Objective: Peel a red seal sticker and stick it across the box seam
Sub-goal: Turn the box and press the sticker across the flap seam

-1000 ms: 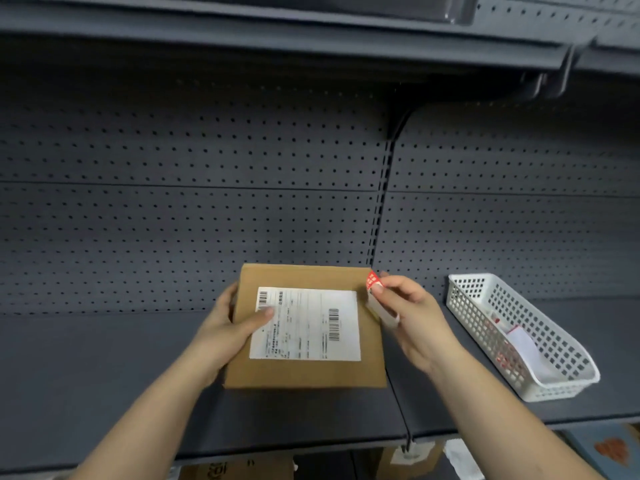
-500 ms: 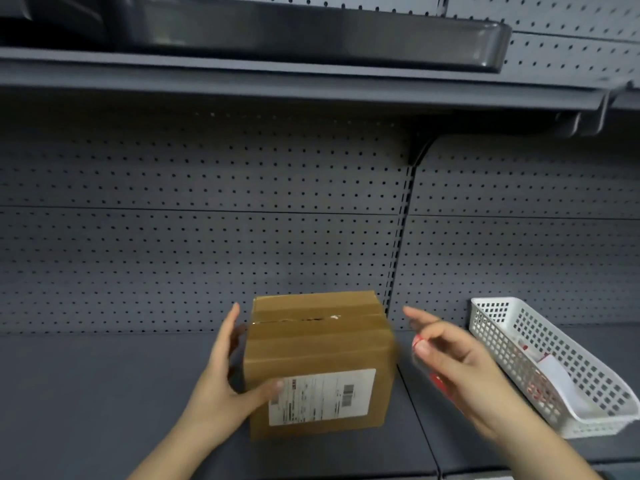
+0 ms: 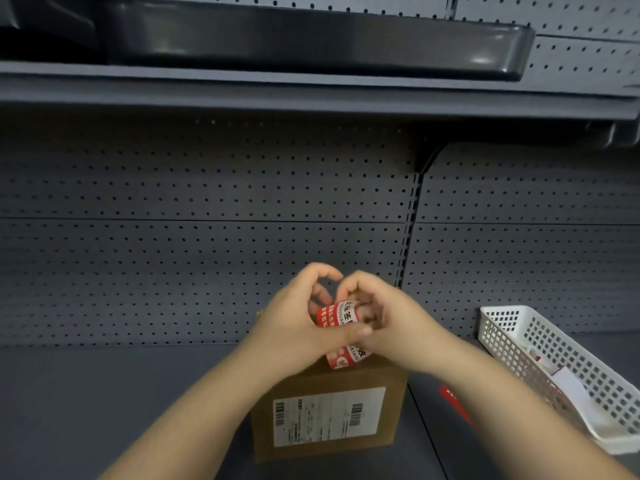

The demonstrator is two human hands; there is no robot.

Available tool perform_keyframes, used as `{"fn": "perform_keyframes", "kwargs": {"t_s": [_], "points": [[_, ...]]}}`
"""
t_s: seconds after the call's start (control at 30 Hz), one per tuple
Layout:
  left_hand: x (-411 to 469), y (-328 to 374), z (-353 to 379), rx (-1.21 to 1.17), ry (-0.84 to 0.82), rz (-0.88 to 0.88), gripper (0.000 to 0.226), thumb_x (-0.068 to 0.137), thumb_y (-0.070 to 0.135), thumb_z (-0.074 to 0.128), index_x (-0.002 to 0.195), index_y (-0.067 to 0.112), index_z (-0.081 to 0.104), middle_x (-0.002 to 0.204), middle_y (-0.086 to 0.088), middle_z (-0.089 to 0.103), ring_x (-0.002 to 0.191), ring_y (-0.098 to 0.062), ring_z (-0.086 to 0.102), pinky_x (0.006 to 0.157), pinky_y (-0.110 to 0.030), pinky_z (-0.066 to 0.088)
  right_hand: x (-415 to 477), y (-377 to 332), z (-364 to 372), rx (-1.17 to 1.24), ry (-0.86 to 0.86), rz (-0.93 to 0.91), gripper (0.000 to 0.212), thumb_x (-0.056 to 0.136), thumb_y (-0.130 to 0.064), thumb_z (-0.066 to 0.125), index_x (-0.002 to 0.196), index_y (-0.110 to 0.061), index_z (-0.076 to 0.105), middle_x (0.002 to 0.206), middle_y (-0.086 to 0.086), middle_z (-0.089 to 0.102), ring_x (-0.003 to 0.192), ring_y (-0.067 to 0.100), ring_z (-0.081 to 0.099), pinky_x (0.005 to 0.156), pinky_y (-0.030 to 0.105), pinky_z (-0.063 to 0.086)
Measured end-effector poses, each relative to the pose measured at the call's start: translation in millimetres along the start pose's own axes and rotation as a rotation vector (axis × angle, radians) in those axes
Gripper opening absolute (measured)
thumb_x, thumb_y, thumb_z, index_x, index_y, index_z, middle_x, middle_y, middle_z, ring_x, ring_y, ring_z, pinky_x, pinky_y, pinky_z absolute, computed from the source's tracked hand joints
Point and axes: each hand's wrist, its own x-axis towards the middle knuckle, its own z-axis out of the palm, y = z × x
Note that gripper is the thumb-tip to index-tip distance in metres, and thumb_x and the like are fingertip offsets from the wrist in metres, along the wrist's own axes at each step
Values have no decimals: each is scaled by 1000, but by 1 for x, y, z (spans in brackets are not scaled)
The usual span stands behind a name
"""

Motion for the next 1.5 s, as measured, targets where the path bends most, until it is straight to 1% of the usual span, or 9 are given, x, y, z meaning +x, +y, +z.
{"fn": "perform_keyframes", "kwargs": {"t_s": [0.1,0.2,0.33,0.47,0.57,0.9,1.2,1.37,1.5], "points": [[10,-11,2,-46,27,-74,28,71,25,83,90,31,63,81,2,68,69,-16,67,61,-41,60,3,4,0,-99,-7,23,37,75,-2,73,96,-26,54,92,2,64,66,24,56,63,41,53],[19,-17,1,-159,9,-166,19,75,16,81,88,17,67,76,-7,74,64,-19,72,55,-39,61,7,6,-5,-127,3,62,42,75,-3,74,102,-30,56,97,1,61,64,13,57,61,33,55],[25,-24,3,-342,99,-251,14,79,15,77,87,8,67,78,-10,76,71,-20,74,57,-35,61,8,17,-5,-52,82,162,61,75,-14,77,120,-38,44,99,0,62,73,29,65,51,26,52],[25,-34,4,-518,193,-350,16,81,16,75,86,4,65,80,-11,77,78,-21,75,63,-36,61,8,33,-1,102,248,366,27,79,-34,72,96,-19,57,86,9,73,53,18,59,40,28,41],[24,-36,4,-632,194,-410,19,82,18,73,88,3,64,83,-11,77,81,-21,75,64,-35,61,8,39,0,246,248,403,20,84,-29,67,77,-11,64,78,10,73,49,17,57,40,26,37],[31,-31,7,-848,253,-436,23,79,18,73,91,1,64,86,-14,77,80,-26,75,63,-32,62,28,27,3,70,232,430,39,80,-50,65,80,-12,64,67,4,70,41,18,54,35,22,34],[31,-32,10,-927,253,-410,34,74,22,73,96,-1,62,88,-14,77,83,-26,74,61,-28,60,27,29,2,315,177,423,35,86,-42,61,90,-7,66,55,3,62,40,15,52,35,22,34],[28,-35,9,-680,290,-391,20,85,25,69,88,6,64,84,-9,77,71,-21,75,51,-28,60,26,31,-3,102,280,330,27,90,-37,56,79,-14,64,58,1,63,41,13,52,39,21,38],[23,-45,8,134,301,-129,21,91,42,56,80,24,57,82,6,69,74,-7,65,55,-30,57,26,30,-8,-87,260,313,34,95,-39,45,75,-16,59,59,0,60,44,10,52,51,27,46]]}}
